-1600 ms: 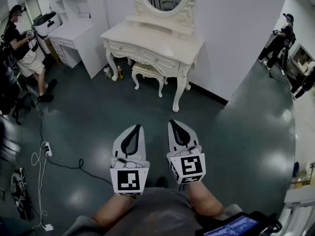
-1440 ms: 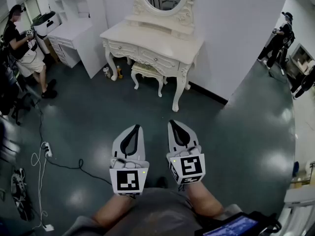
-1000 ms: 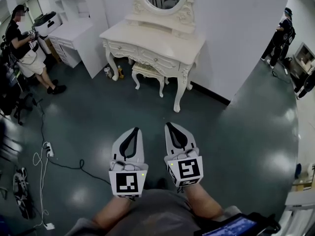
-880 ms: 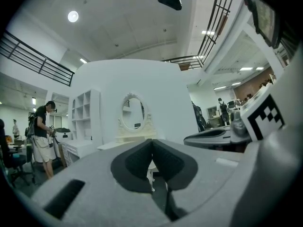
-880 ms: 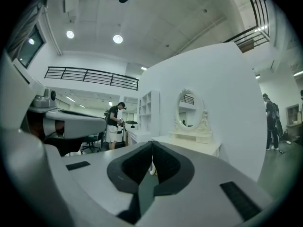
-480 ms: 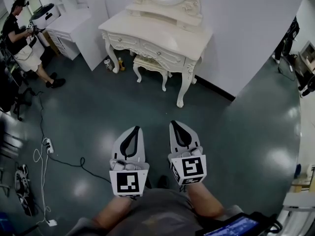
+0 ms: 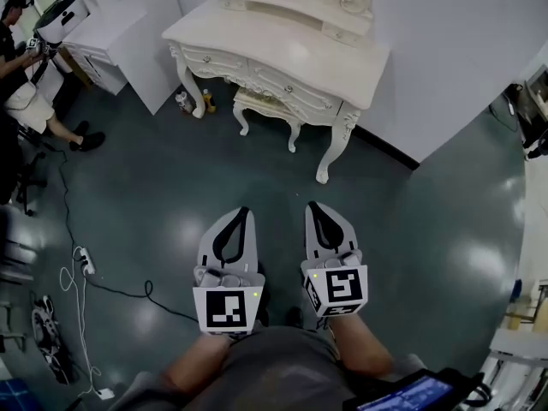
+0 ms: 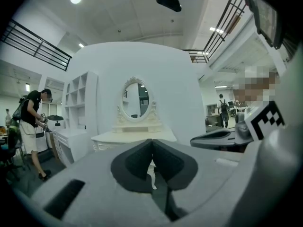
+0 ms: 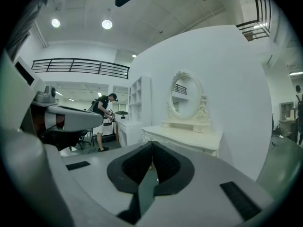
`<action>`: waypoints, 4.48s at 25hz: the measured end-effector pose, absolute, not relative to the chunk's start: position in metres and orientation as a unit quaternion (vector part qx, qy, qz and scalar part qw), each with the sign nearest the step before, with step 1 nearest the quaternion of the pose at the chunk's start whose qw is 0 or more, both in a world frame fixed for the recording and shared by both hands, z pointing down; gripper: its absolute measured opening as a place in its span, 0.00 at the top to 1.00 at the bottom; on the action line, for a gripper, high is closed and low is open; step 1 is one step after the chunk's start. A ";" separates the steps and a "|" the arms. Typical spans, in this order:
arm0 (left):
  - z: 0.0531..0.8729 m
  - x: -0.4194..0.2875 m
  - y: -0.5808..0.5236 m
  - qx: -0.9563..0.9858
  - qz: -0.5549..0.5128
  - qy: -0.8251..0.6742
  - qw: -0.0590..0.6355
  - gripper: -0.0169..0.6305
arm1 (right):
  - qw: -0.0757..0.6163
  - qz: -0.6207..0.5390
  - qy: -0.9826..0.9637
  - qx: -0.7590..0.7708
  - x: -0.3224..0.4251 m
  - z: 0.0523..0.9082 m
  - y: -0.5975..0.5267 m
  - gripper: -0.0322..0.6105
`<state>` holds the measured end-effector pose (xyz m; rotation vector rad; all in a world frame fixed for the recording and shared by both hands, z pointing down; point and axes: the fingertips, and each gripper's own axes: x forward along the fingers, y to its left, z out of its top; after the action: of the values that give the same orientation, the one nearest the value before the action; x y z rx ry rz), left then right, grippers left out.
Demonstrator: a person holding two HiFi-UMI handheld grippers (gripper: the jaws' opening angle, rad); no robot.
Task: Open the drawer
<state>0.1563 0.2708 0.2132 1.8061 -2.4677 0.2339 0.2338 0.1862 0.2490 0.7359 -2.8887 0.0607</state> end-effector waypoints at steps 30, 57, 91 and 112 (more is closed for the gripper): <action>0.202 0.019 0.145 0.647 0.068 -0.759 0.006 0.95 | 0.067 -0.006 -0.943 0.326 0.110 0.224 0.070 0.93; 0.236 -0.081 -0.100 0.672 0.105 -0.731 0.043 0.95 | 0.080 0.037 -0.942 0.323 -0.014 0.262 -0.158 0.93; 0.400 -0.168 -0.140 0.785 0.152 -0.584 0.140 0.95 | 0.176 0.126 -0.849 0.482 -0.060 0.441 -0.182 0.93; 0.435 -0.174 -0.131 0.781 0.157 -0.582 0.160 0.95 | 0.201 0.150 -0.828 0.501 -0.052 0.505 -0.188 0.71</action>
<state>-0.1745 -0.1315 0.4354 2.2320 -1.6639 0.4494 -0.0516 -0.1880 0.5047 1.4002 -2.3131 0.4194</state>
